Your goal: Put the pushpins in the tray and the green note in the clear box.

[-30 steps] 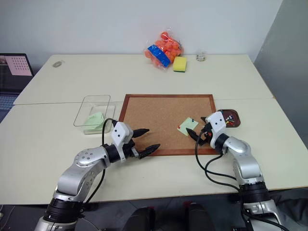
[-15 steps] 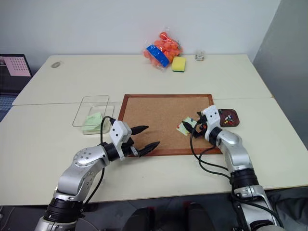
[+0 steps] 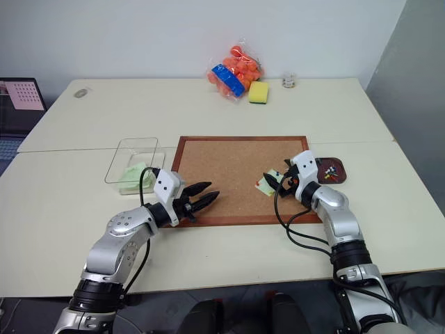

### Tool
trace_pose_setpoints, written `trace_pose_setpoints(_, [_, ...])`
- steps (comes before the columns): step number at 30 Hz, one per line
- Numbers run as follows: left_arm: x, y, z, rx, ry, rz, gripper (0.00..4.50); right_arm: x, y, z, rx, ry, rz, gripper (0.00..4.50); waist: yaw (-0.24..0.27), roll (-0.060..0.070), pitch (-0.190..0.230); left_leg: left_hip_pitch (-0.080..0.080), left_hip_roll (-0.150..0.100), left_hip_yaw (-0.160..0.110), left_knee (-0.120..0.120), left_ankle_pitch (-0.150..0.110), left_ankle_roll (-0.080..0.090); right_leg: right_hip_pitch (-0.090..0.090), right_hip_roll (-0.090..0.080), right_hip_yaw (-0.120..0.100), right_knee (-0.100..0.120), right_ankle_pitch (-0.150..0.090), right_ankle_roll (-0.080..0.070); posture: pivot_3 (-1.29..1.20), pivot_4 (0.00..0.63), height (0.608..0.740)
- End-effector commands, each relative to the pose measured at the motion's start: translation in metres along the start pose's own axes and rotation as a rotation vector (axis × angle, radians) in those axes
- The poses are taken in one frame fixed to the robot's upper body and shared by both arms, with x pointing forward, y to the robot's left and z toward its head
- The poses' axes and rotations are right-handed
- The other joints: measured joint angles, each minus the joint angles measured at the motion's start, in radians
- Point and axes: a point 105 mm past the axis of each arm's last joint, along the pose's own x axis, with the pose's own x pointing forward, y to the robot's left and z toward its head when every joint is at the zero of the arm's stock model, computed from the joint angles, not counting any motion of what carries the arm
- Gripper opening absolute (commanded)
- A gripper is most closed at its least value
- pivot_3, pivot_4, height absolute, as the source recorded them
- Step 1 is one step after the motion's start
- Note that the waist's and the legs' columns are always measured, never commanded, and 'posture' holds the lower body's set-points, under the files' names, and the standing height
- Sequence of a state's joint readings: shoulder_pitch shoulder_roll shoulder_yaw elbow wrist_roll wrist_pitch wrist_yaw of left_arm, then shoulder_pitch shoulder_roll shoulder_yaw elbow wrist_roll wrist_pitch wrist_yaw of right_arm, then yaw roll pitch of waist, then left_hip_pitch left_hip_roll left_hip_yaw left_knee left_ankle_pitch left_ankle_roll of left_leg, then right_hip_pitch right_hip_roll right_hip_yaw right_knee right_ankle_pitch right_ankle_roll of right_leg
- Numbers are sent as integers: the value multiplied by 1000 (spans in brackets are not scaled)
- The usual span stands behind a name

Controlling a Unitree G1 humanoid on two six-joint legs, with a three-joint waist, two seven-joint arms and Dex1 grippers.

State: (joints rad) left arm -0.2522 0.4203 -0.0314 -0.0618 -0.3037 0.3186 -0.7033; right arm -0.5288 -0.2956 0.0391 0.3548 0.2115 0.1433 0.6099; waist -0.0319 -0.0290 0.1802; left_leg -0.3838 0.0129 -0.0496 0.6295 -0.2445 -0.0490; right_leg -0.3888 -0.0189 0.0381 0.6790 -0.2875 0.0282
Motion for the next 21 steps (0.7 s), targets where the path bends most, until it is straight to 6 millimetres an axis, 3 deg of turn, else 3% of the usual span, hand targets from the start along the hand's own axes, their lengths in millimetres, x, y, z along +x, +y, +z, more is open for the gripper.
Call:
trace_pose_setpoints(1, [1, 6, 15, 16, -63, 27, 1176, -9, -1, 22, -32, -72, 4, 4500, 0, 0, 0, 0, 0, 0, 0, 0, 0, 0, 0, 0, 0, 0, 0, 0, 150, 740])
trace_pose_setpoints(7, [5, 12, 12, 1, -60, 56, 72, -32, 4, 23, -42, -60, 11, 4500, 2, 0, 0, -1, 0, -1, 0, 0, 0, 0, -1, 0, 0, 0, 0, 0, 150, 740])
trace_pose_setpoints(15, [21, 9, -6, -43, -10, 48, 22, -37, 8, 27, -31, -59, 8, 4500, 0, 0, 0, 1, -1, 0, 0, 0, 0, 0, 1, 0, 0, 0, 0, 0, 150, 740])
trace_pose_setpoints(21, [28, 4, -52, -54, 192, 27, 22, -30, 8, 26, -22, -56, -1, 4500, 2, 1, -1, 1, -2, 0, 0, 0, 0, 1, 1, 0, 1, 0, 0, 0, 150, 740])
